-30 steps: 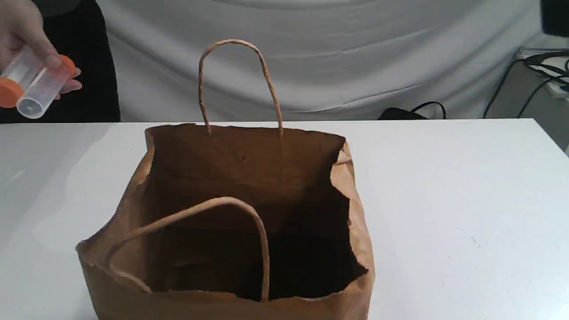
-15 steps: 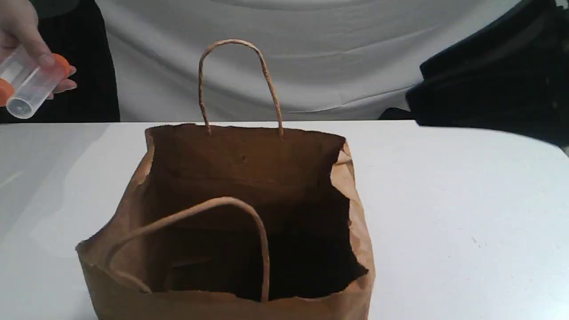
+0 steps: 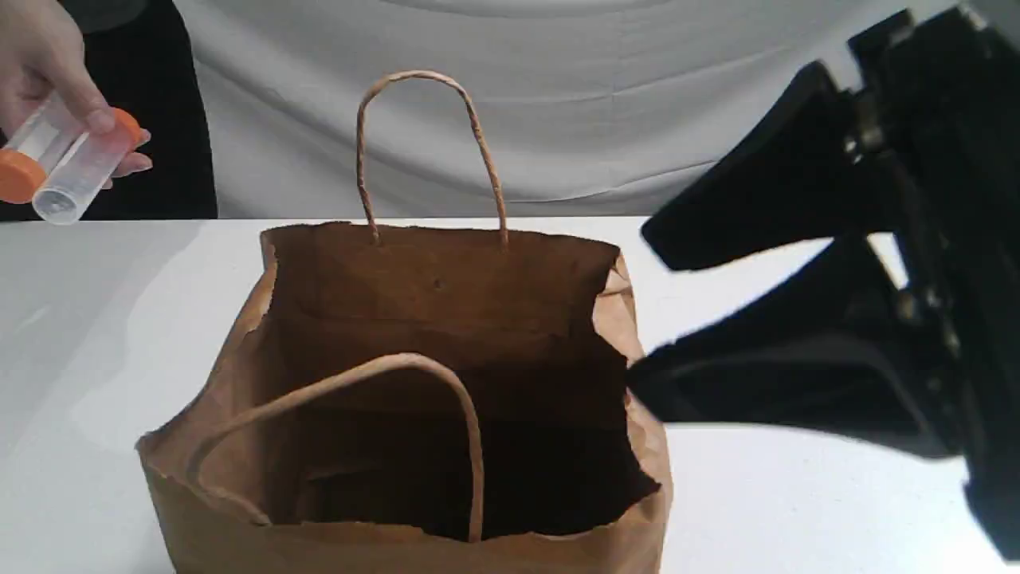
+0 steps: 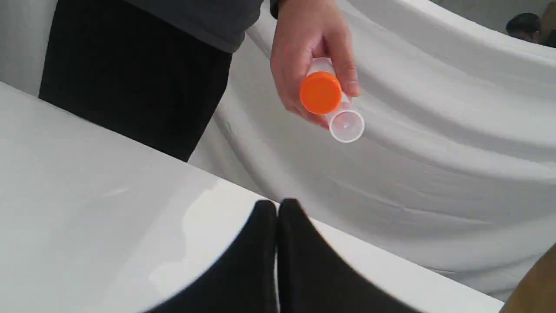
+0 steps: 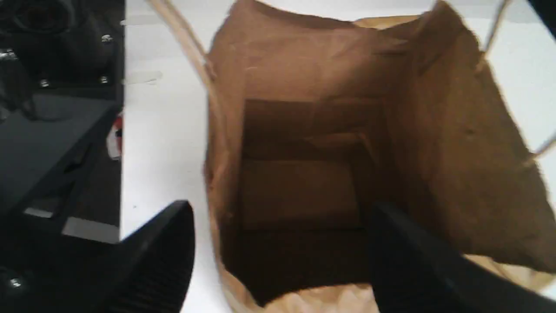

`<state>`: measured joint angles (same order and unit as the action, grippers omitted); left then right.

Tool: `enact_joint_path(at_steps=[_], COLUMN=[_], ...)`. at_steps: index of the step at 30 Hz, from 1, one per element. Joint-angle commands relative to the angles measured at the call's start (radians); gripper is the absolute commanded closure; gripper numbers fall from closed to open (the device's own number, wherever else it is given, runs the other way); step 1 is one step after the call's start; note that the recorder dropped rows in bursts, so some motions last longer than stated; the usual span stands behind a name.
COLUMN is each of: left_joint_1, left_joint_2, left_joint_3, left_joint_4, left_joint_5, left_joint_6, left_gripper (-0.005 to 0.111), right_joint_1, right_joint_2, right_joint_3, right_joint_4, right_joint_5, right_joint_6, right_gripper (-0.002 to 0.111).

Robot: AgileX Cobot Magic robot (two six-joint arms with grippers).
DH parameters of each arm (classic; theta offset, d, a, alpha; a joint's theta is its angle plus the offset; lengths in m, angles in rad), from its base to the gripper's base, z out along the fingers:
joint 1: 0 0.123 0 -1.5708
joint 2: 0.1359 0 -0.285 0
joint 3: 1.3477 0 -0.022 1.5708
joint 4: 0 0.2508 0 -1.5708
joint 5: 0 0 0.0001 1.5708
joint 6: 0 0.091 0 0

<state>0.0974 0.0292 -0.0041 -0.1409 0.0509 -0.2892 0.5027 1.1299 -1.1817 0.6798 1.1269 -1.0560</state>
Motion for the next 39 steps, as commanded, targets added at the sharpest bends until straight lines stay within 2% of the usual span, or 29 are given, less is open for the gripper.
enact_joint_path(at_steps=[1, 8, 13, 15, 16, 18, 21, 22, 29, 32, 34, 39], left_joint_1=[0.003, 0.003, 0.003, 0.003, 0.003, 0.003, 0.003, 0.003, 0.003, 0.003, 0.003, 0.003], left_joint_2=[-0.003, -0.003, -0.003, -0.003, -0.003, -0.003, -0.003, -0.003, -0.003, -0.003, -0.003, 0.009], left_joint_3=[0.004, 0.004, 0.004, 0.004, 0.004, 0.004, 0.004, 0.004, 0.004, 0.004, -0.001, -0.215], left_joint_4=[0.004, 0.004, 0.004, 0.004, 0.004, 0.004, 0.004, 0.004, -0.021, -0.064, -0.035, 0.157], left_joint_5=[-0.009, -0.009, -0.009, -0.009, -0.009, -0.009, -0.009, -0.009, -0.065, -0.175, -0.210, -0.109], left_joint_6=[0.010, 0.010, 0.010, 0.010, 0.010, 0.010, 0.010, 0.010, -0.011, -0.097, -0.178, -0.235], left_gripper=[0.107, 0.107, 0.107, 0.107, 0.107, 0.107, 0.107, 0.107, 0.107, 0.107, 0.107, 0.107], right_joint_1=[0.067, 0.153, 0.175, 0.175, 0.175, 0.175, 0.175, 0.175, 0.175, 0.175, 0.175, 0.175], right_joint_2=[0.028, 0.114, 0.158, 0.157, 0.157, 0.157, 0.157, 0.157, 0.157, 0.157, 0.157, 0.157], right_joint_3=[0.000, 0.000, 0.000, 0.000, 0.000, 0.000, 0.000, 0.000, 0.000, 0.000, 0.000, 0.000], right_joint_4=[0.039, 0.065, 0.072, 0.072, 0.076, 0.103, 0.104, 0.104, 0.104, 0.104, 0.104, 0.104], right_joint_5=[-0.037, -0.144, -0.159, -0.166, -0.174, -0.176, -0.178, -0.180, -0.184, -0.186, -0.191, -0.205], right_joint_6=[-0.010, -0.011, -0.011, -0.011, -0.009, -0.009, -0.009, -0.007, -0.007, 0.002, 0.012, 0.012], right_gripper=[0.051, 0.051, 0.051, 0.054, 0.057, 0.070, 0.103, 0.108, 0.108, 0.108, 0.108, 0.108])
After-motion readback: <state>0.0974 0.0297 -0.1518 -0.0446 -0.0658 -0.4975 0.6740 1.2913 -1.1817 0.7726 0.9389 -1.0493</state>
